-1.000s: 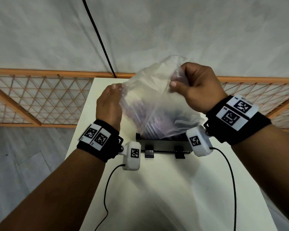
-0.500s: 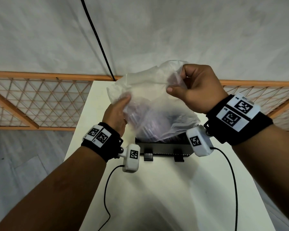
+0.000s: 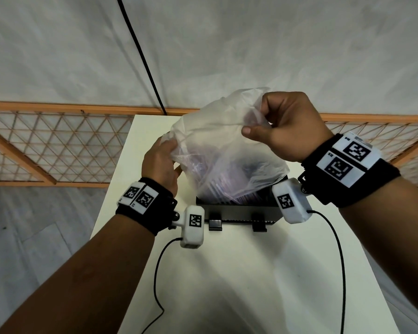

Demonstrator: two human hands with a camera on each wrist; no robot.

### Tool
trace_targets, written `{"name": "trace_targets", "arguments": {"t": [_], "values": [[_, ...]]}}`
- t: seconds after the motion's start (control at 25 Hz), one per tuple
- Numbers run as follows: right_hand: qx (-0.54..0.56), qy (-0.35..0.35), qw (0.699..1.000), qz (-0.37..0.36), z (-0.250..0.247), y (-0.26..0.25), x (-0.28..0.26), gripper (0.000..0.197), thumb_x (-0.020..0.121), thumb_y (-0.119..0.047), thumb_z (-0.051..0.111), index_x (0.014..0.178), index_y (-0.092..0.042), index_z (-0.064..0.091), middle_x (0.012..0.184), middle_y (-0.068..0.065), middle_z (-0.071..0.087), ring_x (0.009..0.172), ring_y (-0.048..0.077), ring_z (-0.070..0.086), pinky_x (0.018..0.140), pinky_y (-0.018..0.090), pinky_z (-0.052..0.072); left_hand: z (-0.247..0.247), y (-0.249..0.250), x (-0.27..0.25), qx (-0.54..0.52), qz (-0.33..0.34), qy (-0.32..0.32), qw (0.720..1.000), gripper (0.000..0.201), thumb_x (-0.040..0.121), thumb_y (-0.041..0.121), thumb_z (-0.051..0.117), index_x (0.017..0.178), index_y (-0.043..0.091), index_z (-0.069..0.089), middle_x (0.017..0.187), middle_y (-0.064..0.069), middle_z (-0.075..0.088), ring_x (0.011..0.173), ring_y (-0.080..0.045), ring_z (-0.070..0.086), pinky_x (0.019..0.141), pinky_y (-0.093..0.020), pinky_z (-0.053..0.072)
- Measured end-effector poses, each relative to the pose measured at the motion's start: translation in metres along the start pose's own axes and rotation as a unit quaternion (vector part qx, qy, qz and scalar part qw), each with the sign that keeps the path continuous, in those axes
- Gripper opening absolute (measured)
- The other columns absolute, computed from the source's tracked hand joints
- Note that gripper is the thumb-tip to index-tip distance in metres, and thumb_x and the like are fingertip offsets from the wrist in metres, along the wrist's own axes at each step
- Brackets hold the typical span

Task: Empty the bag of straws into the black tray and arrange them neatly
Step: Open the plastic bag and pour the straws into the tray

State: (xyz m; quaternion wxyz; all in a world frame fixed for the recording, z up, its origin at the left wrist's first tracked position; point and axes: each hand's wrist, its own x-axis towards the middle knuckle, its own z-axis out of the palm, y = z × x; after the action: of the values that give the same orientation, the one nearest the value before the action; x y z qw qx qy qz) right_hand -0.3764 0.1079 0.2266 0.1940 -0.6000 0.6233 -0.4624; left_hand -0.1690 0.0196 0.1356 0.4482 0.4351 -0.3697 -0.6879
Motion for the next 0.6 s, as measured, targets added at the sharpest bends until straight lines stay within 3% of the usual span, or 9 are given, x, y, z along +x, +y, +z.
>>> {"name": "trace_targets", "arguments": {"t": [0.08, 0.16, 0.24, 0.32, 0.36, 0.44, 0.48, 0.52, 0.6], "values": [[0.006, 0.006, 1.0, -0.003, -0.002, -0.003, 0.0, 0.034, 0.073, -0.011, 0.082, 0.059, -0.014, 0.051, 0.061, -0.005, 0.06, 0.057, 0.008, 0.051, 0.058, 0.027, 0.043, -0.002, 0.005, 0.0, 0.02, 0.02, -0.002, 1.0, 0.03, 0.092, 0.008, 0.049, 0.109, 0.012, 0.074, 0.097, -0.008, 0.074, 0.089, -0.025, 0.068, 0.085, -0.044, 0.052], [0.027, 0.048, 0.998, -0.011, -0.003, -0.006, 0.001, 0.039, 0.076, -0.015, 0.081, 0.058, -0.016, 0.047, 0.058, 0.005, 0.054, 0.056, 0.01, 0.046, 0.055, 0.024, 0.038, -0.001, 0.011, -0.002, 0.009, 0.038, -0.002, 0.999, 0.024, 0.095, 0.019, 0.055, 0.099, 0.016, 0.078, 0.102, -0.012, 0.074, 0.092, -0.026, 0.07, 0.088, -0.046, 0.052], [0.03, 0.05, 0.998, -0.011, -0.003, -0.008, -0.001, 0.042, 0.077, -0.019, 0.08, 0.057, -0.01, 0.044, 0.057, 0.017, 0.049, 0.059, 0.014, 0.047, 0.057, 0.023, 0.037, 0.001, 0.017, -0.006, -0.011, 0.05, 0.001, 0.999, 0.029, 0.1, 0.033, 0.055, 0.093, 0.019, 0.08, 0.106, -0.011, 0.076, 0.088, -0.026, 0.076, 0.085, -0.047, 0.052], [0.021, 0.059, 0.998, -0.003, -0.003, -0.005, -0.003, 0.036, 0.075, -0.021, 0.081, 0.062, -0.008, 0.05, 0.06, 0.004, 0.055, 0.059, 0.009, 0.052, 0.057, 0.021, 0.042, 0.002, 0.023, -0.007, -0.015, 0.051, 0.001, 0.999, 0.036, 0.104, 0.04, 0.048, 0.105, 0.018, 0.076, 0.112, -0.009, 0.076, 0.091, -0.028, 0.077, 0.084, -0.046, 0.05], [0.039, 0.065, 0.997, 0.011, -0.003, -0.004, -0.003, 0.03, 0.072, -0.024, 0.083, 0.073, -0.01, 0.057, 0.07, -0.006, 0.062, 0.064, 0.007, 0.058, 0.06, 0.024, 0.048, 0.003, 0.024, -0.007, -0.019, 0.049, -0.007, 0.999, 0.038, 0.104, 0.043, 0.046, 0.111, 0.017, 0.074, 0.117, -0.009, 0.075, 0.098, -0.029, 0.075, 0.089, -0.047, 0.05], [0.046, 0.04, 0.997, 0.051, -0.004, -0.002, -0.003, 0.058, 0.064, -0.04, 0.088, 0.111, -0.019, 0.06, 0.105, -0.011, 0.069, 0.095, 0.007, 0.067, 0.083, 0.032, 0.056, 0.007, 0.029, -0.011, -0.026, 0.04, -0.029, 0.998, 0.046, 0.101, 0.049, 0.047, 0.119, 0.015, 0.072, 0.124, -0.01, 0.072, 0.112, -0.035, 0.07, 0.103, -0.054, 0.046], [0.013, -0.007, 0.998, 0.066, -0.001, -0.001, -0.003, 0.071, 0.063, -0.046, 0.088, 0.123, -0.024, 0.057, 0.114, -0.013, 0.067, 0.104, 0.002, 0.065, 0.092, 0.029, 0.054, 0.011, 0.032, -0.015, -0.025, 0.041, -0.038, 0.998, 0.05, 0.1, 0.051, 0.047, 0.122, 0.012, 0.07, 0.125, -0.013, 0.072, 0.115, -0.039, 0.068, 0.106, -0.06, 0.044], [-0.035, -0.056, 0.995, 0.077, 0.004, -0.001, -0.003, 0.069, 0.066, -0.046, 0.087, 0.125, -0.027, 0.058, 0.114, -0.014, 0.068, 0.104, -0.003, 0.064, 0.094, 0.025, 0.052, 0.014, 0.035, -0.018, -0.027, 0.046, -0.046, 0.998, 0.053, 0.101, 0.05, 0.046, 0.124, 0.008, 0.068, 0.123, -0.016, 0.072, 0.114, -0.04, 0.068, 0.104, -0.063, 0.046], [-0.105, -0.071, 0.989, 0.077, 0.014, -0.002, -0.001, 0.039, 0.076, -0.04, 0.081, 0.11, -0.025, 0.069, 0.099, -0.011, 0.073, 0.091, 0.0, 0.068, 0.089, 0.03, 0.055, 0.02, 0.041, -0.023, -0.031, 0.052, -0.076, 0.995, 0.051, 0.106, 0.044, 0.041, 0.124, 0.003, 0.066, 0.112, -0.013, 0.076, 0.1, -0.028, 0.075, 0.089, -0.048, 0.058]]}}
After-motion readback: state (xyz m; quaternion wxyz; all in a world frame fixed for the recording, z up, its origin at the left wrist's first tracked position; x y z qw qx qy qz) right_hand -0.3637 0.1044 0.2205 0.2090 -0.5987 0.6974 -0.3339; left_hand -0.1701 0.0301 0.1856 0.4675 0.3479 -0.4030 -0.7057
